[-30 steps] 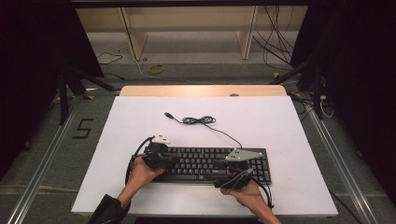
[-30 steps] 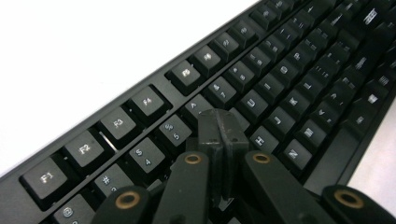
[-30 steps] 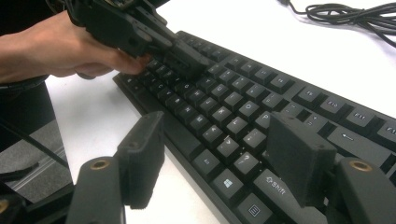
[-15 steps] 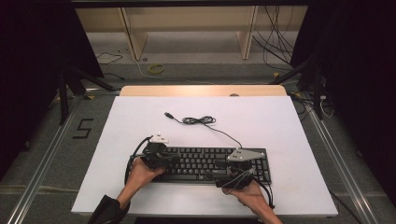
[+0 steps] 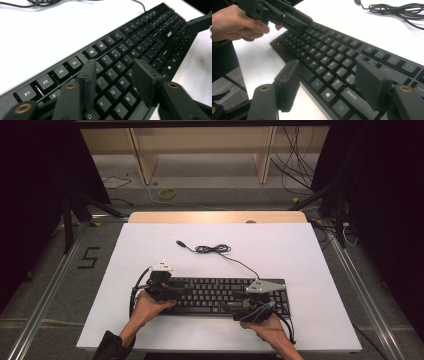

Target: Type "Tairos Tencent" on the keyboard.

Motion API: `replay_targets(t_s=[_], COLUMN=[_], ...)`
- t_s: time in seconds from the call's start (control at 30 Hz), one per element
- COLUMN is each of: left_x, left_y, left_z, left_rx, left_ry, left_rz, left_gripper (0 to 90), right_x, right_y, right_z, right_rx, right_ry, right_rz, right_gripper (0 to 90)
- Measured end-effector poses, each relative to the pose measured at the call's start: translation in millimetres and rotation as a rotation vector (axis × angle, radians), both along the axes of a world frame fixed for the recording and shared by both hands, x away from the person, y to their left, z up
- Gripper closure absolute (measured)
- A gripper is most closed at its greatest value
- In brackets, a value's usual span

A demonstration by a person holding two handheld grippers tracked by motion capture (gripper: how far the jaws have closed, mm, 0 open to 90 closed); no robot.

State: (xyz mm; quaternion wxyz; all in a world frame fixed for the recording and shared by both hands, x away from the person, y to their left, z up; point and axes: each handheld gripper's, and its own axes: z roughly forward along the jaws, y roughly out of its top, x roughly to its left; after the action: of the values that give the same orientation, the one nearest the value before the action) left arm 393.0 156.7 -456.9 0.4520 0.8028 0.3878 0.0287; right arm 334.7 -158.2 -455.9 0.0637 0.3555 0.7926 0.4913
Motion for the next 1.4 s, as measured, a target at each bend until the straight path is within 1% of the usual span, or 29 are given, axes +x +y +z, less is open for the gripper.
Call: replay_targets(t_s=[0.13, 0.23, 0.3, 0.4, 0.57, 0.7, 0.9, 1.0, 1.07, 1.23, 1.4], left_x=[-4.1, -8.0, -11.1, -15.0, -22.7, -30.6, -41.6, -45.6, -48.3, -54.0, -58.6], left_y=[3.3, 6.6, 8.6, 11.2, 14.1, 18.6, 25.7, 28.4, 30.3, 33.6, 36.2], left_z=[3.8, 6.6, 7.8, 9.4, 9.4, 8.0, 5.5, 4.9, 4.6, 3.3, 2.6], left_rx=[-0.048, -0.070, -0.090, -0.108, -0.119, -0.147, -0.167, -0.169, -0.176, -0.177, -0.184], left_ry=[-0.014, -0.036, -0.042, -0.055, -0.072, -0.079, -0.092, -0.102, -0.098, -0.104, -0.105], left_rz=[0.002, -0.001, 0.000, 0.001, -0.008, -0.007, -0.004, -0.008, -0.006, -0.005, -0.004], left_gripper=[44.8, 41.4, 40.0, 37.2, 33.8, 31.7, 30.2, 29.8, 29.8, 29.3, 28.9], right_x=[-0.8, -1.4, -2.1, -3.5, -6.0, -8.7, -13.1, -15.4, -16.8, -20.4, -24.4], right_y=[-2.8, -5.8, -8.1, -12.1, -19.6, -26.8, -36.9, -41.3, -44.1, -51.5, -57.4], right_z=[1.0, 2.0, 2.5, 3.1, 3.8, 5.1, 5.6, 5.5, 5.6, 4.6, 2.5], right_rx=[0.004, 0.010, 0.013, 0.015, 0.020, 0.031, 0.040, 0.043, 0.046, 0.046, 0.037], right_ry=[-0.004, -0.009, -0.011, -0.013, -0.019, -0.026, -0.032, -0.039, -0.041, -0.048, -0.058], right_rz=[-0.005, -0.012, -0.015, -0.023, -0.036, -0.050, -0.067, -0.072, -0.077, -0.088, -0.096], right_gripper=[37.3, 37.4, 37.4, 37.4, 37.3, 37.2, 36.5, 36.5, 36.5, 36.5, 36.3])
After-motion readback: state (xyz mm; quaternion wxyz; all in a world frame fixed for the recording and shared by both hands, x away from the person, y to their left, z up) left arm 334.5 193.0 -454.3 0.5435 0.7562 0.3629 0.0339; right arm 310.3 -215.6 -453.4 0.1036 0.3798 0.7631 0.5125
